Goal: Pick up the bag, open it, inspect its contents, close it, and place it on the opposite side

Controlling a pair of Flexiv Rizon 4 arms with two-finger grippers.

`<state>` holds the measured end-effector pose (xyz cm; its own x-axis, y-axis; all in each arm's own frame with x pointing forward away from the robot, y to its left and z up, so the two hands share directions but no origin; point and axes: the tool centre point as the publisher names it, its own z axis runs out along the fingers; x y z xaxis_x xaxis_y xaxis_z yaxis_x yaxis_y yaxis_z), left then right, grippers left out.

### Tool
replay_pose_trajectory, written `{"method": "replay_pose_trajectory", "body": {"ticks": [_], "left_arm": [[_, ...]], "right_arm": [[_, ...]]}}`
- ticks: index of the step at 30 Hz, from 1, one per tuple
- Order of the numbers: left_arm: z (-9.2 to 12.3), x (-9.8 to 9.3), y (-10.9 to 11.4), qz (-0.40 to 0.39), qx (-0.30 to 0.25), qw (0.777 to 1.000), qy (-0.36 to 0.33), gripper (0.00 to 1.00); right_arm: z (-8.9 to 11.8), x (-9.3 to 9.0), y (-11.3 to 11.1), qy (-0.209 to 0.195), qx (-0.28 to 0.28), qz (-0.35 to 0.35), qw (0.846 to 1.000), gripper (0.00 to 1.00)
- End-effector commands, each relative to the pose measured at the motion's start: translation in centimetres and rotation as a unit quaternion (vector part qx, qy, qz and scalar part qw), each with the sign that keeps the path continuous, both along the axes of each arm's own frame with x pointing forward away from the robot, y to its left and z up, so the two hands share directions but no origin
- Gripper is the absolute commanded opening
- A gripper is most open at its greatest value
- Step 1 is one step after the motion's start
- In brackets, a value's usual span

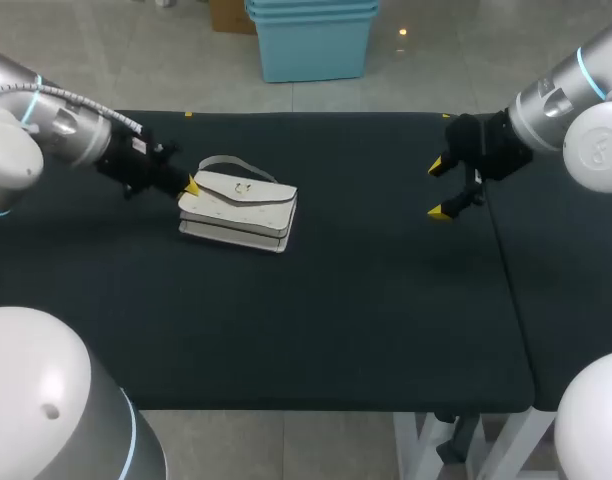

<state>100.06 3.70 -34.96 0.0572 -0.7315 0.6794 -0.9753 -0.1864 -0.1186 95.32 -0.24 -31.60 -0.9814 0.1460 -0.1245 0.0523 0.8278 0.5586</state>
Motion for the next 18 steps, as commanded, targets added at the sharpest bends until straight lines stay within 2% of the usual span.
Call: {"method": "replay_pose_trajectory", "body": {"ticks": [1,7,18], "left_arm": [[-0.8,-0.1,-1.9,0.138,0.011,0.979,-0.153,0.0],[-1.5,0.0,-4.2,0.115,0.001,0.983,-0.144,0.0],[-1.7,0.7,-7.9,0.066,-0.016,0.989,-0.13,0.0]], "right_arm": [[-0.1,0.0,0.0,0.0,0.0,0.0,1.0,1.0],[-0.1,0.0,0.0,0.0,0.0,0.0,1.0,1.0],[-0.1,0.0,0.0,0.0,0.0,0.0,1.0,1.0]]}}
